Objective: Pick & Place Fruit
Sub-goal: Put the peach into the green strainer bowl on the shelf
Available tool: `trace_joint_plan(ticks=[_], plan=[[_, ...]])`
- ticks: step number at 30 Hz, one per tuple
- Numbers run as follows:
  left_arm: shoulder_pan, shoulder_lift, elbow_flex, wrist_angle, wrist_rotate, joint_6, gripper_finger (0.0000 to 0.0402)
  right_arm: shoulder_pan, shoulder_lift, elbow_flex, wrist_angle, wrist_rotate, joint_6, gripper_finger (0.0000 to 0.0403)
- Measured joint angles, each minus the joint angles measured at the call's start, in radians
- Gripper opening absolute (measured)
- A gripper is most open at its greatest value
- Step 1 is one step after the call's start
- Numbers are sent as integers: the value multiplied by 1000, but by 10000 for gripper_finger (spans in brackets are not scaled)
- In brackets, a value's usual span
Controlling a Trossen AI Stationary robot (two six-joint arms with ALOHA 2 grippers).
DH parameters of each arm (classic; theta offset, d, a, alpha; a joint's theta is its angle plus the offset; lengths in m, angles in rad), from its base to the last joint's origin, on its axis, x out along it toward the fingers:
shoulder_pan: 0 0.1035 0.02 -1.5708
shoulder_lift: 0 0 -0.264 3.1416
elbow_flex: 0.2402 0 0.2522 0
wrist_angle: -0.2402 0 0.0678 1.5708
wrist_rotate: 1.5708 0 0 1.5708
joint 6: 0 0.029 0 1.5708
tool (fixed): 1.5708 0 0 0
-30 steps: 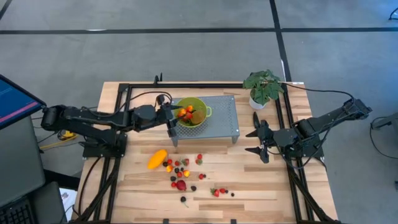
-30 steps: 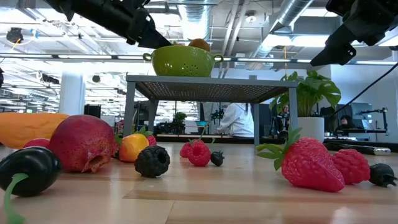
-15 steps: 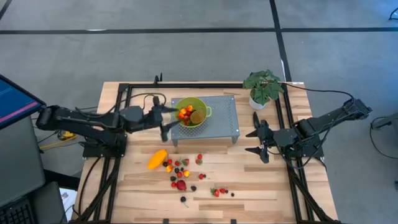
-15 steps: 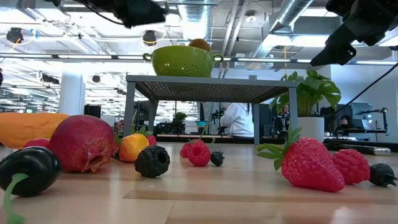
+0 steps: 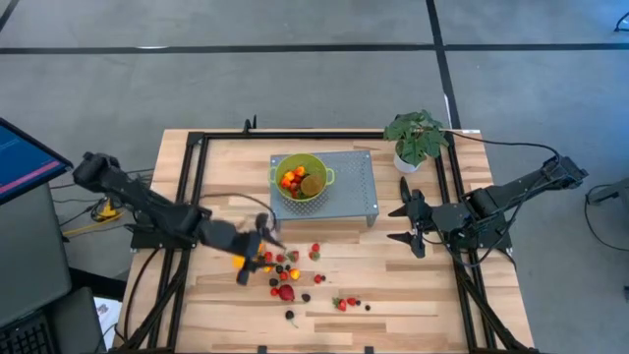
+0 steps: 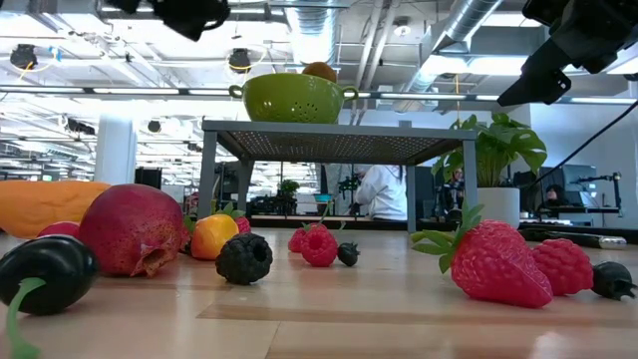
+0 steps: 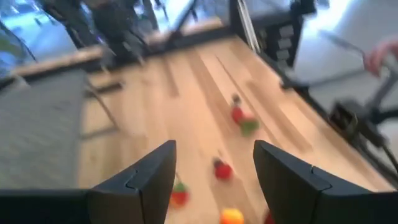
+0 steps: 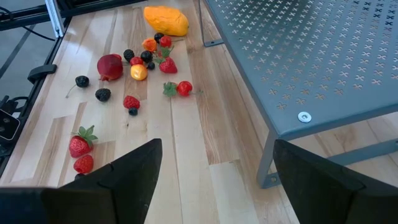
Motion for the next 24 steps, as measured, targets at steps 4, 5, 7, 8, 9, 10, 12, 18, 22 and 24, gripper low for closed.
trace_joint_plan(ticks=[4,5,7,8,9,10,12,18,22,24], plan=[[-74,97,0,1,-27,-1,210,0,0,0,0,0,0,301],[-86,122,0,-3,-27,0,210,0,0,0,0,0,0,301],[-102,165,0,-12,-29,0,210,0,0,0,0,0,0,301],[-107,185,0,-19,-32,1,210,0,0,0,0,0,0,301],[-111,205,0,-28,-44,0,210,0,0,0,0,0,0,301],[-116,223,0,-43,-59,1,210,0,0,0,0,0,0,301],[-119,253,0,-70,-85,0,210,0,0,0,0,0,0,301],[-119,316,0,-128,-97,-32,210,0,0,0,0,0,0,301],[-119,324,0,-185,-98,-100,210,0,0,0,0,0,0,301],[-119,324,0,-231,-98,-130,210,0,0,0,0,0,0,301]])
